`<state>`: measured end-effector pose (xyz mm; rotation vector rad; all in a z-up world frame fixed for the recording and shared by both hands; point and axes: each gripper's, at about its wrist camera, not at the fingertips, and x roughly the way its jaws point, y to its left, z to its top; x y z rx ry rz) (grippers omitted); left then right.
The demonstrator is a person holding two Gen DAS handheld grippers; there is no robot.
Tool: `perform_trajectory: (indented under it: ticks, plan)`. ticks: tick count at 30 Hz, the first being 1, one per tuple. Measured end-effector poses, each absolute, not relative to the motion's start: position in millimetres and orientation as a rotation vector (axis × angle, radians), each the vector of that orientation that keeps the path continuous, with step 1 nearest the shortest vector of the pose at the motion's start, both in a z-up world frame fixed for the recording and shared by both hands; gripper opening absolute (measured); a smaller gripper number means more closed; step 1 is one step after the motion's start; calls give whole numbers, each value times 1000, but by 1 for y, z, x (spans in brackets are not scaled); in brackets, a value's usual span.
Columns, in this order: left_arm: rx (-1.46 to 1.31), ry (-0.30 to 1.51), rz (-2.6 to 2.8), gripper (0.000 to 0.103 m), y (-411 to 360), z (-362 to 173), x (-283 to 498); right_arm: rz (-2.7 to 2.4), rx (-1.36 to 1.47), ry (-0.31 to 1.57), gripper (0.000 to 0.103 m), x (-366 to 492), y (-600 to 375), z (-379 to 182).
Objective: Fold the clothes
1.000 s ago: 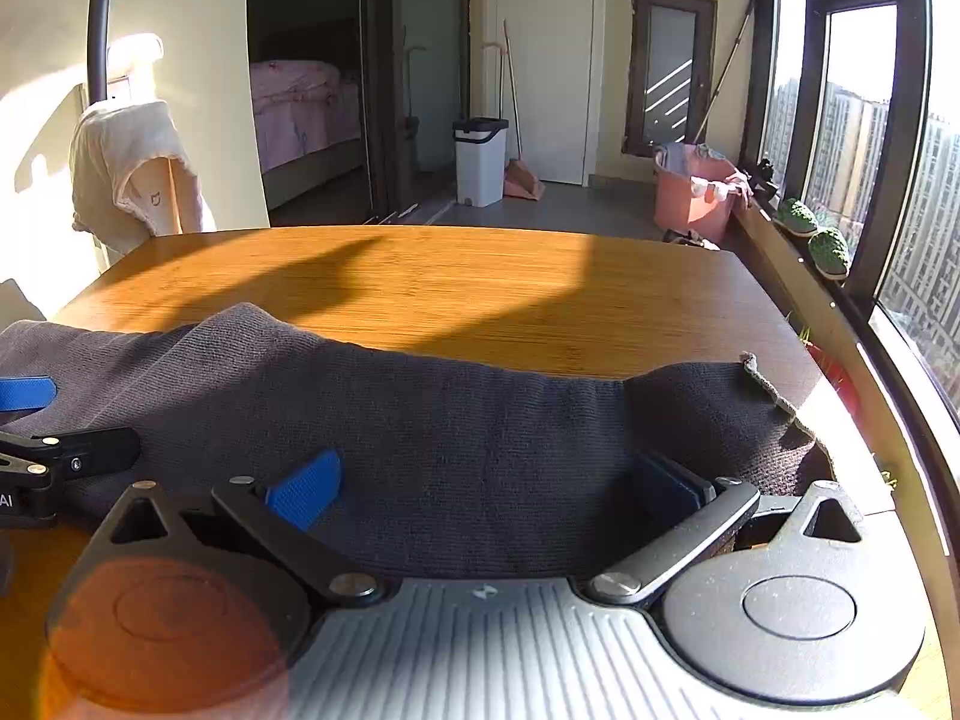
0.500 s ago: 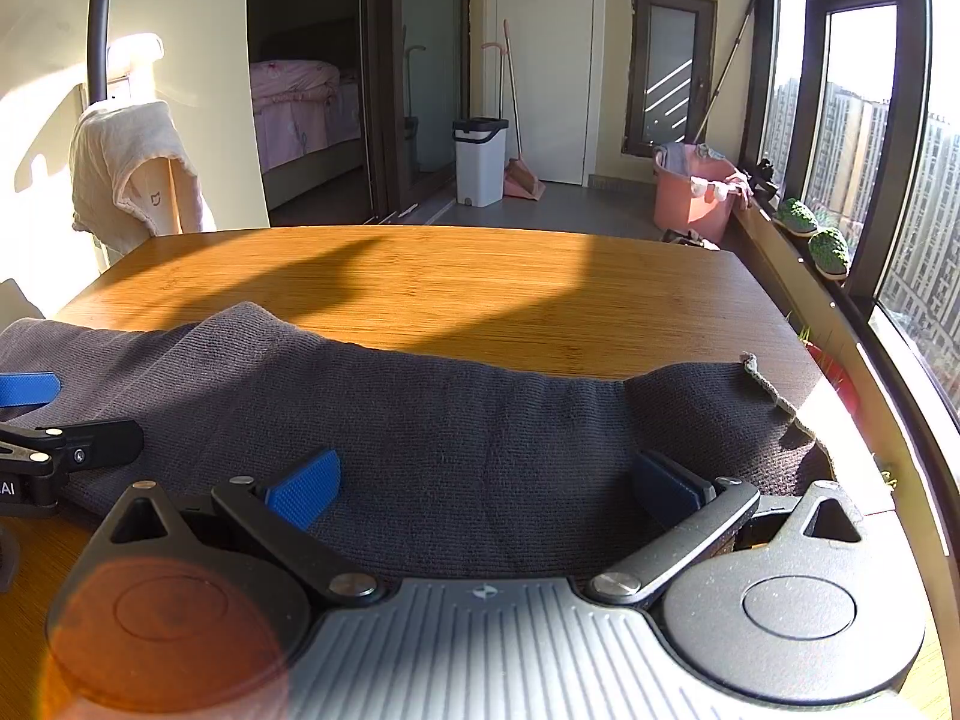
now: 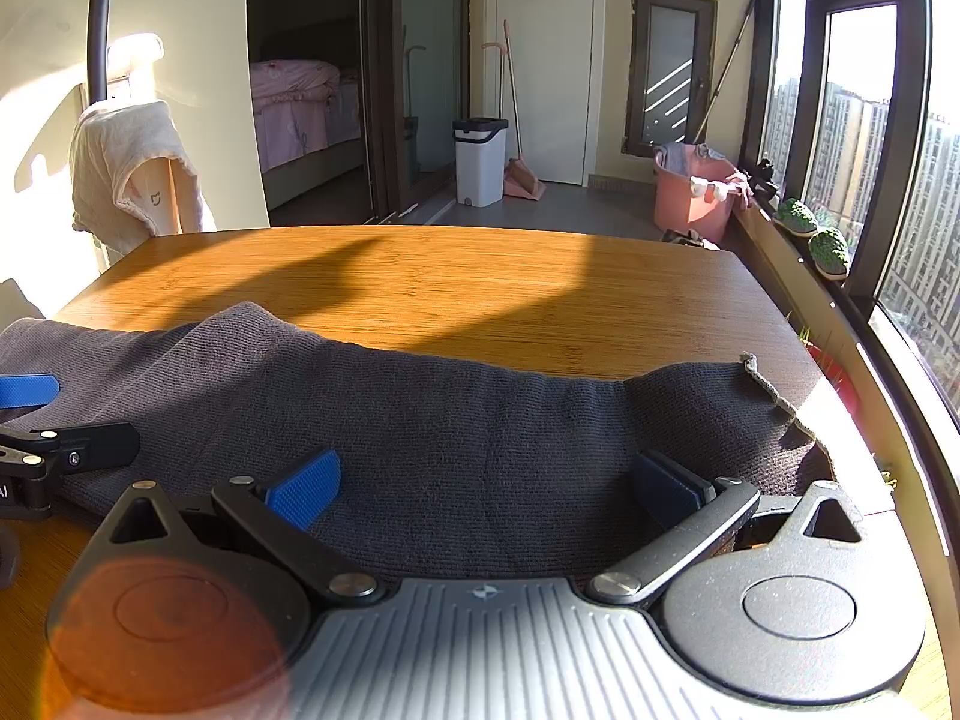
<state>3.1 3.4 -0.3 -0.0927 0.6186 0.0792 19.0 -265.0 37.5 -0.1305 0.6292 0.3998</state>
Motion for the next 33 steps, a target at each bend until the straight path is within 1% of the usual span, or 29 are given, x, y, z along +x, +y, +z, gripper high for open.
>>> perform_trajectory:
  ticks: [19, 28, 33]
  plan:
    - [-69, 661, 84, 103, -1, -2, 2, 400, -132, 630, 103, 18, -267, 38]
    - [-46, 657, 91, 103, -4, -2, 3, 399, -133, 631, 103, 18, -267, 38]
    - [-89, 642, 60, 103, 5, -2, -4, 399, -132, 630, 103, 19, -267, 37]
